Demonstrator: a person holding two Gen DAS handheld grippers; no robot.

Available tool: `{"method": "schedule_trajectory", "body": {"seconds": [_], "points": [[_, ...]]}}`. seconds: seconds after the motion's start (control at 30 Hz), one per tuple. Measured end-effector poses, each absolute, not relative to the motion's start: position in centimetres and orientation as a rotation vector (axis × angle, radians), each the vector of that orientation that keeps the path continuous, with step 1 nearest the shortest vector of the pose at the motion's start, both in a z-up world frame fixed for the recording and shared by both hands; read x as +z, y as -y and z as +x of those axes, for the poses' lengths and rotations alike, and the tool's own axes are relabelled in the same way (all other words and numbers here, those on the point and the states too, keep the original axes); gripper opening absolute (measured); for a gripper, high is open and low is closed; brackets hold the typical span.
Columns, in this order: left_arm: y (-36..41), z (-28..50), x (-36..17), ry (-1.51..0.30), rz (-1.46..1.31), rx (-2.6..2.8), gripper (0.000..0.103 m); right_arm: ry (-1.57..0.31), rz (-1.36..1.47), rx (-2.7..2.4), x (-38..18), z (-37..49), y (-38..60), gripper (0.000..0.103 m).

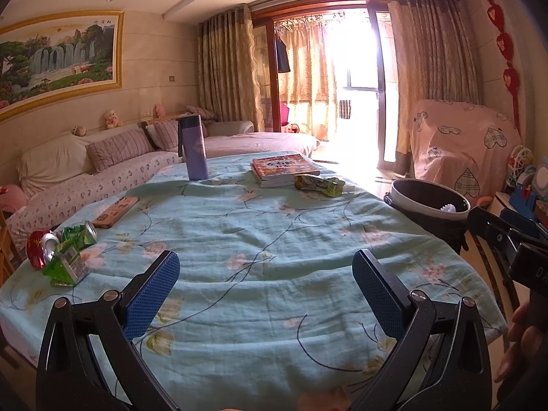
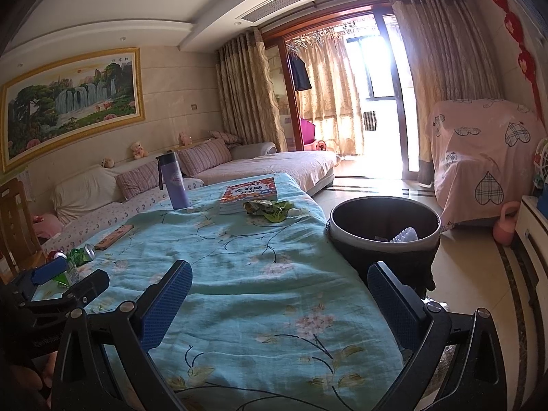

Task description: Collect trash

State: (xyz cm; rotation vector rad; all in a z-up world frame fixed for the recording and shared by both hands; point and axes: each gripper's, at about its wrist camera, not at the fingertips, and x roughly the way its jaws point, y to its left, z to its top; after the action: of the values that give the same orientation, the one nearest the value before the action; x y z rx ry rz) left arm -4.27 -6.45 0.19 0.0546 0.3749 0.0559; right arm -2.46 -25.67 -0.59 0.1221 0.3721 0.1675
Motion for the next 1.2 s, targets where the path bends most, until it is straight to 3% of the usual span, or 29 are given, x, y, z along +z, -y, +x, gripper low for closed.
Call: {"method": "schedule_trajectory", "body": {"seconds": [1.2], "points": [[6.73,-3.84,0.24,-0.381,0.056,0.045,0.103,-0.374,0.136,0.168,-0.44,-2.71,25.46,0.103]]}}
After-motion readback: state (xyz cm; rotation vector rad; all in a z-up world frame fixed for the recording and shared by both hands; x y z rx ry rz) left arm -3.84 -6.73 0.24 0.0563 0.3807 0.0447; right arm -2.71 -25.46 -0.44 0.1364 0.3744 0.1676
